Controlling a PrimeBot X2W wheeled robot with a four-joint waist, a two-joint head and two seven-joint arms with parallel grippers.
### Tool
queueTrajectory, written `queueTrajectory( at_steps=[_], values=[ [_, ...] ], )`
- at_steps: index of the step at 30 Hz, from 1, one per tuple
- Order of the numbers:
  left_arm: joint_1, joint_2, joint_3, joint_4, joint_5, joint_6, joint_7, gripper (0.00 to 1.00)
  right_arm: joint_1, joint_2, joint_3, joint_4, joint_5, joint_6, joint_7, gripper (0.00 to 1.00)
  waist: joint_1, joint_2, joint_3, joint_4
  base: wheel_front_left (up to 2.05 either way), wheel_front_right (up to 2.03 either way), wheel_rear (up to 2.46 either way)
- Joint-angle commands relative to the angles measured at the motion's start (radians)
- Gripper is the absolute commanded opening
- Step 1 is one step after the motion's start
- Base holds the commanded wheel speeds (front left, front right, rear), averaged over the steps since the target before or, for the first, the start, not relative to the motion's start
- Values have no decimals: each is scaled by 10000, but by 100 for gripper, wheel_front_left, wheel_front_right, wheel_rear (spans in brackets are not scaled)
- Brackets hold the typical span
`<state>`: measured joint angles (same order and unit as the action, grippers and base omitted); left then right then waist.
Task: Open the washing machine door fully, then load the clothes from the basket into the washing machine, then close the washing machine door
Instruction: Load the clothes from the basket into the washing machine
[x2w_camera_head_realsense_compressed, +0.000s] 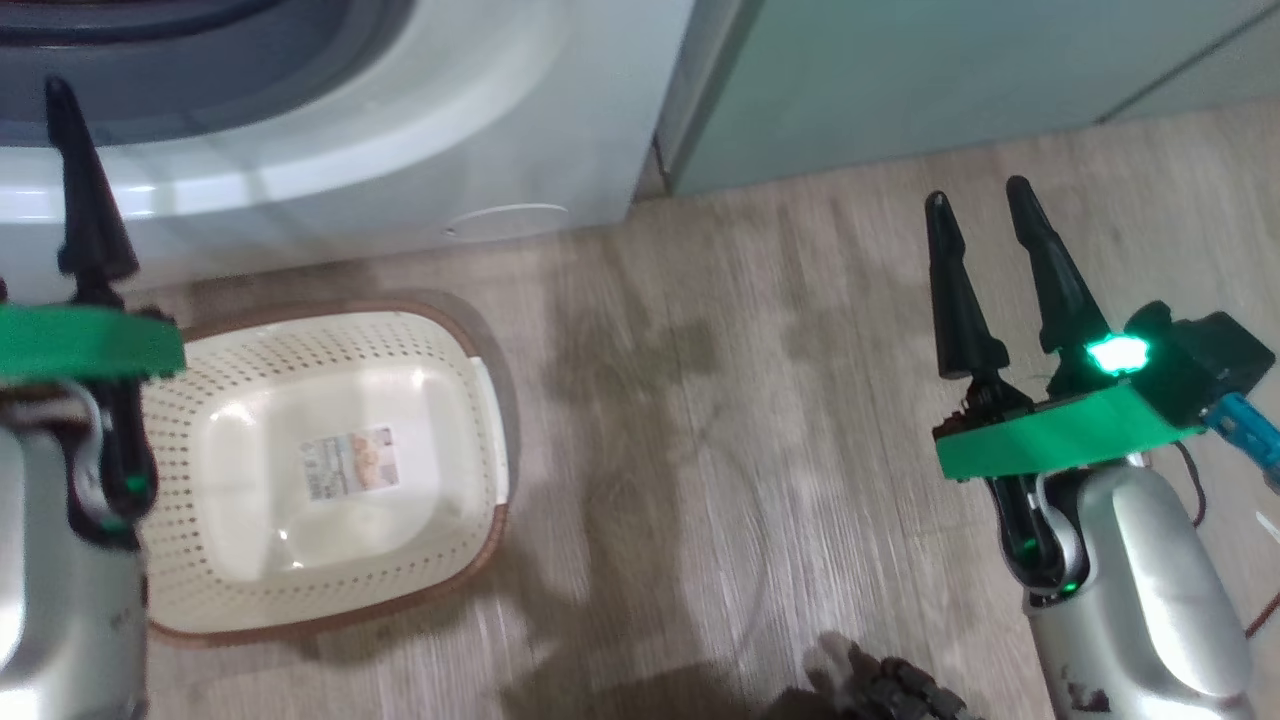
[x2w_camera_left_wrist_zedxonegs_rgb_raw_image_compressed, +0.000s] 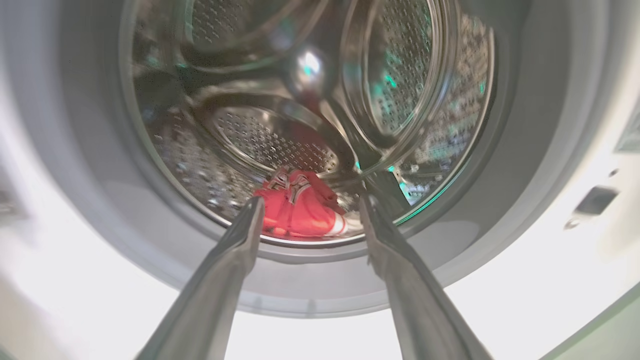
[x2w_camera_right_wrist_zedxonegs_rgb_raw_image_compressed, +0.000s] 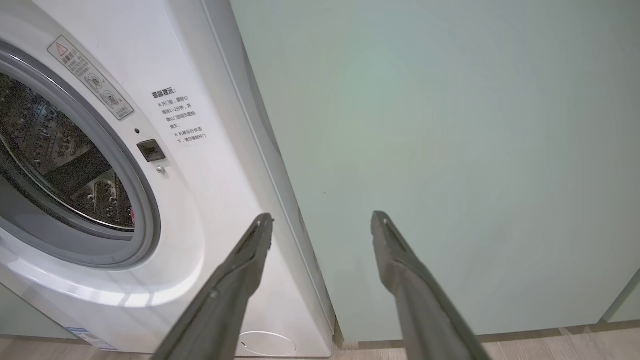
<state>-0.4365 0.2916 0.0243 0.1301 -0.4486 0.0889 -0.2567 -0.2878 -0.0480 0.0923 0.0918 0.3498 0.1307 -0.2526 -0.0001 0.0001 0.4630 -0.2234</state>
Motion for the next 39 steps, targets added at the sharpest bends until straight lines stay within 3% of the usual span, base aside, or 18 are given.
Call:
queueTrajectory(
  at_steps=[1,14,24,39],
  values=[
    [186,138,457,-693,127,124,-49,100,275,-22,75,-232,-125,0,-91,100,1,-1,-406,373,0,0,0],
    [3013,-1171,294,-2571,859,265,-50,100,914,-22,-739,-342,-969,0,441,100,1,-1,-1868,1239,0,0,0],
    [4131,-1200,-433,-2502,1405,108,36,100,1810,-22,-948,-896,-1310,0,1041,100,1,-1,-2930,1448,0,0,0],
    [5144,-963,-894,-2347,1843,212,294,100,3187,-22,-1123,-1645,-1423,0,1699,100,1,-1,-4132,1284,0,0,0]
  ],
)
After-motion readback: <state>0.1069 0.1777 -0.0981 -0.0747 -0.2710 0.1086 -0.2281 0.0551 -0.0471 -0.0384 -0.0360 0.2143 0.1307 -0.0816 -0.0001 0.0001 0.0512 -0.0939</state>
